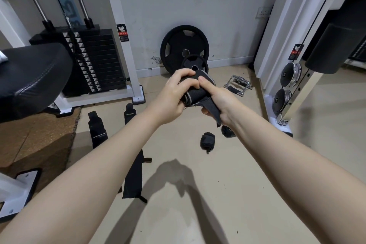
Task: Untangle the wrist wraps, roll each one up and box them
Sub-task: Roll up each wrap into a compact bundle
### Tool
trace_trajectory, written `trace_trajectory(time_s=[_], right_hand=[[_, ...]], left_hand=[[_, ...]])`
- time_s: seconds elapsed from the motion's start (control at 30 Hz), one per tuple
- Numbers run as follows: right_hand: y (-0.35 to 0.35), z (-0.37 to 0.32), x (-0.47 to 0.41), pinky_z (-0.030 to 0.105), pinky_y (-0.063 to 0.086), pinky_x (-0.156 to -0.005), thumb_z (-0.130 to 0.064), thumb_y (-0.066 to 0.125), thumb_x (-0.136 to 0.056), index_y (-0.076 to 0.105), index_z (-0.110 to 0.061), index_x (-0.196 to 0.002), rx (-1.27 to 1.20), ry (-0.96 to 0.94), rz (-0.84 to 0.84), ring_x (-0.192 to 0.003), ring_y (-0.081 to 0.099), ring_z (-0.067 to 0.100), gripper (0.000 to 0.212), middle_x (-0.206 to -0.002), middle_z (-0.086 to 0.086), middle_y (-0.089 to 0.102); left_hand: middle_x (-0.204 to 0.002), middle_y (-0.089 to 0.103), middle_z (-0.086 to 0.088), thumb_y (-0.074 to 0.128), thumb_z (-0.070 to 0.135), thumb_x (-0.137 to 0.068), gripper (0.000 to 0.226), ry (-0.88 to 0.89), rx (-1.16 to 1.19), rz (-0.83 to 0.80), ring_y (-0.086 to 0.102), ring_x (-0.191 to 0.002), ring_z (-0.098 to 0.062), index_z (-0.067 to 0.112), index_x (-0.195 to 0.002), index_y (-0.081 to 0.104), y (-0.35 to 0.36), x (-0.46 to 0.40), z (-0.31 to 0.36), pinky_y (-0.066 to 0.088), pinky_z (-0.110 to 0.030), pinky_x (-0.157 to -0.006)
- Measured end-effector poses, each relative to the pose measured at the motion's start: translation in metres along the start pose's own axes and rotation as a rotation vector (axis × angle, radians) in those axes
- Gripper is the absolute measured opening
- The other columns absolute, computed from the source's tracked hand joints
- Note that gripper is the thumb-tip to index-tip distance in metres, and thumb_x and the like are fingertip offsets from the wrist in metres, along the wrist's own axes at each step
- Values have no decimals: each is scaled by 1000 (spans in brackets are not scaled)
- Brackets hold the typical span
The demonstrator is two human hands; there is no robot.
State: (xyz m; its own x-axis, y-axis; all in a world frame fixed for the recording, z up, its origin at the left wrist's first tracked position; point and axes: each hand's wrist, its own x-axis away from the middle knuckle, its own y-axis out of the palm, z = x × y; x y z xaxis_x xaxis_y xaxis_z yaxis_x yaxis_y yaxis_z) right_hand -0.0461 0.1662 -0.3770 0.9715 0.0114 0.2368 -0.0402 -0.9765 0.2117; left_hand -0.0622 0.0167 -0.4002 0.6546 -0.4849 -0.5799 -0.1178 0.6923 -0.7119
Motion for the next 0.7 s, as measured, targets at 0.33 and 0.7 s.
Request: trace_trajectory(time_s=[0.33, 0.7], right_hand=[[-2, 3, -1, 36, 53, -79, -29, 53, -96, 59, -15, -101, 191, -185, -136, -84, 65, 19, 16, -98, 8, 67], [-20, 21, -2, 31, 46, -87, -19, 58, -78, 48, -25, -131, 945, -674, -253, -90, 55, 20, 55, -94, -3, 58]], left_hand=[[-116, 68, -6, 60, 14, -93, 28, -894, 1191, 399, 64, -109, -26, 17, -120, 57, 22, 0, 34, 54, -48, -90], [-121, 65, -9, 59, 5, -93, 36, -963, 1069, 477, 67, -102, -25, 12, -127, 52, 11, 11, -10, 59, -34, -74]])
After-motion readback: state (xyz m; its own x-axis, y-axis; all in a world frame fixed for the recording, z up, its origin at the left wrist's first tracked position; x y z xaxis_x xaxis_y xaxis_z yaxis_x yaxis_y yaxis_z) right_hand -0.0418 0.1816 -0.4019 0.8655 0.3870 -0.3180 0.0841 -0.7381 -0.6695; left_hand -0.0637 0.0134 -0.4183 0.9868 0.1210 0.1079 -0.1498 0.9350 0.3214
